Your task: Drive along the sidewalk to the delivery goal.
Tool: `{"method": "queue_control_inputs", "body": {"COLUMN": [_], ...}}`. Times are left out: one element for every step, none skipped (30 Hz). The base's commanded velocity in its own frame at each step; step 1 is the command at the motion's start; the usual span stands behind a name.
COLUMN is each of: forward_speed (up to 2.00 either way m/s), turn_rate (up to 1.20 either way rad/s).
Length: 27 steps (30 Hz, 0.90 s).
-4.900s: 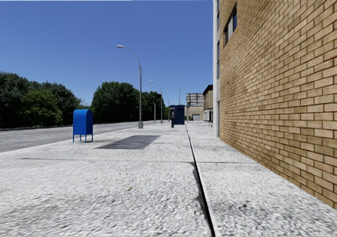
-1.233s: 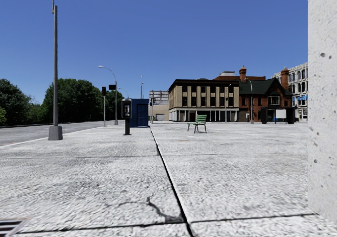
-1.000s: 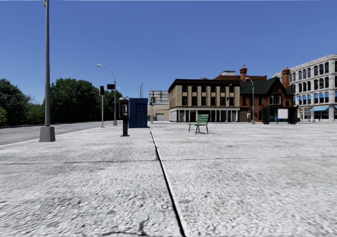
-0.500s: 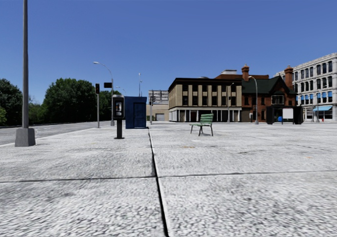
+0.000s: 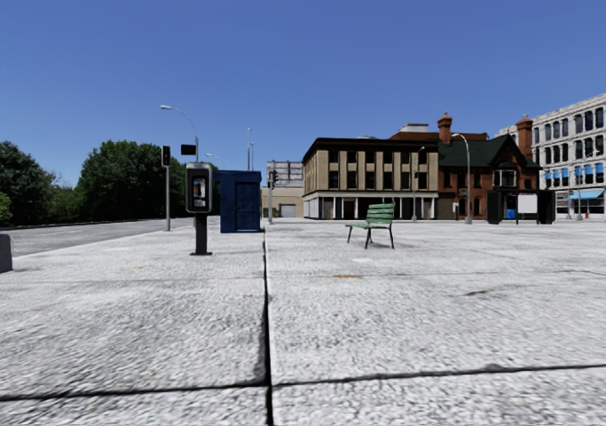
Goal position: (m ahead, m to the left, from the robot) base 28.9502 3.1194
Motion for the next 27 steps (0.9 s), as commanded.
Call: {"method": "queue_control_inputs", "body": {"forward_speed": [2.00, 2.00, 2.00, 2.00, 2.00, 2.00, 2.00, 2.00, 2.00, 2.00, 2.00, 2.00, 2.00, 2.00, 2.00, 2.00, 2.00, 2.00, 2.00, 2.00, 2.00, 2.00, 2.00, 2.00, 2.00, 2.00, 2.00], "turn_rate": [0.00, 0.00, 0.00, 0.00, 0.00, 0.00, 0.00, 0.00, 0.00, 0.00, 0.00, 0.00, 0.00, 0.00, 0.00, 0.00, 0.00, 0.00, 0.00, 0.00, 0.00, 0.00, 0.00, 0.00, 0.00, 0.00, 0.00]}}
